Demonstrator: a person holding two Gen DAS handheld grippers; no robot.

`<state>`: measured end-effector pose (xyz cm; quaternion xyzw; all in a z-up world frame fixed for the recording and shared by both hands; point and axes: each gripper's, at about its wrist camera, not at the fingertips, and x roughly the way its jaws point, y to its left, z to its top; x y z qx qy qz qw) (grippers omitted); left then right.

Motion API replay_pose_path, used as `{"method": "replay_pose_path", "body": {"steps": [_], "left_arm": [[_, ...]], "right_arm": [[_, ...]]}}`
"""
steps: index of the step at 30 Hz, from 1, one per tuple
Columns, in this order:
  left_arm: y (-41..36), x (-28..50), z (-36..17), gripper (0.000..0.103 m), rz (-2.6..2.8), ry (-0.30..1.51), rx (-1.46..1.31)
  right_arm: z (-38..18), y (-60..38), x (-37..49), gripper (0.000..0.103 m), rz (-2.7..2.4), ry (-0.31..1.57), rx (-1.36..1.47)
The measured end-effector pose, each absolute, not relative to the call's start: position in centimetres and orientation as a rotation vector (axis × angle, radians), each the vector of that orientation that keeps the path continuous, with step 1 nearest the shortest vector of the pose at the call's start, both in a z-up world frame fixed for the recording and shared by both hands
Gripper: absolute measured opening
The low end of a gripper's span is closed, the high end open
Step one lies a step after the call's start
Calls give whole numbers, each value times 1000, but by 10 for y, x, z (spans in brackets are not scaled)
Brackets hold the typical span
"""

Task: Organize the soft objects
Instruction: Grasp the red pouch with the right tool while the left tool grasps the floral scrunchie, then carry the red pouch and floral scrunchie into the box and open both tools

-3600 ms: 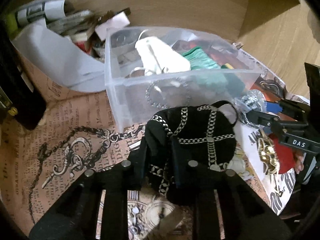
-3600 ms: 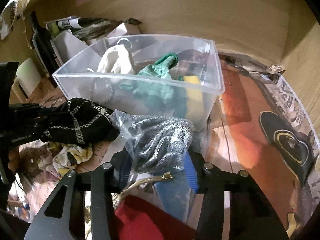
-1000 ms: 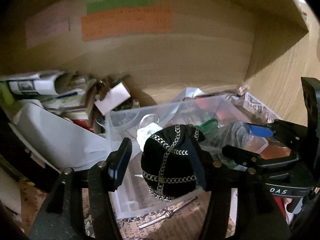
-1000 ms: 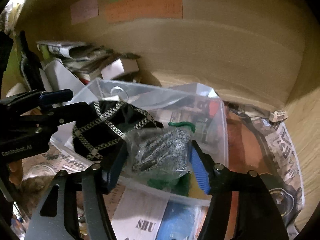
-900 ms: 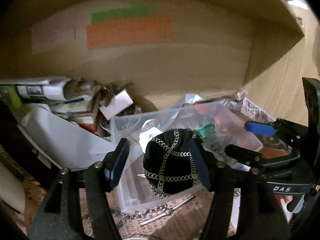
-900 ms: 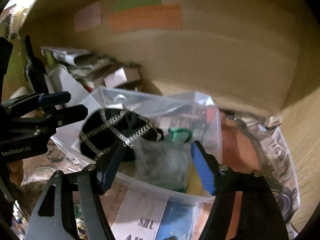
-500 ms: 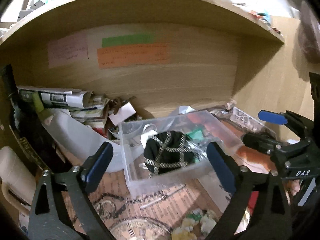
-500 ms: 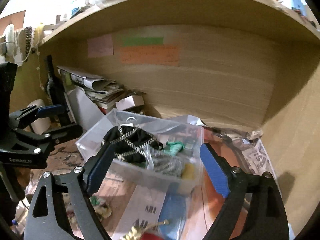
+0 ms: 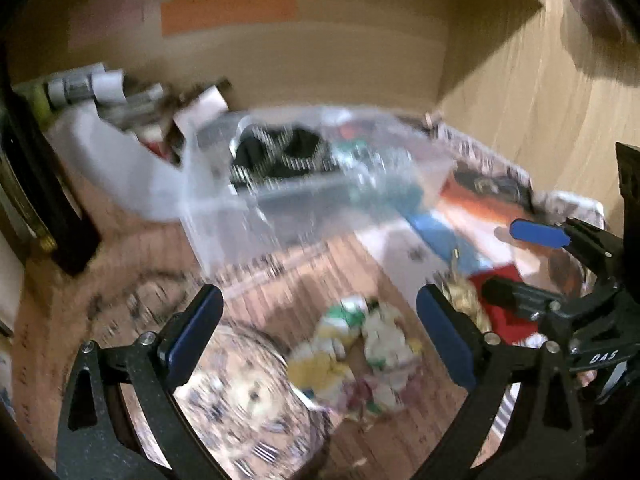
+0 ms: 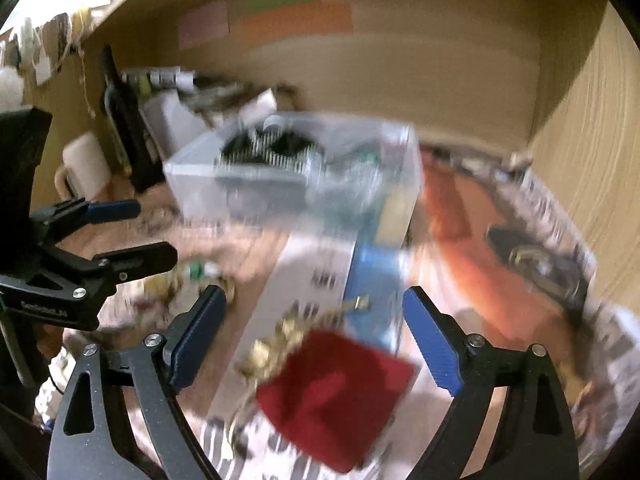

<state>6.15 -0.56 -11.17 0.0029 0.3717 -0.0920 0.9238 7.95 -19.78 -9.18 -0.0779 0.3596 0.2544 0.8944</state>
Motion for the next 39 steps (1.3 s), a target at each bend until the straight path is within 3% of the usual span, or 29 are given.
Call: {"method": "replay_pose_path", "body": {"steps": [8,14,22,25,31,39], "left_arm": [[-19,58,-146,99,-210,856,38],[-17,64,-157,97,-223,880,-1],[-22,60,-152,53,-280,858,-4],[-21,61,-150,44,-294,860,-8],[-13,64,-140,39,-273,833,-26],[0,63,-102,38,-242,715,-42]], "right_arm": [[-123,-197,77,88,517,829,-209],[-127,-196,76,66,511,812,-233],[-127,-197,77,35,516,812,-221],[-124,-200,79,28,519,819,-204],[-111,-200,80,26,537,789,-174],[-73,-199,88,26,539,666,-159]]}}
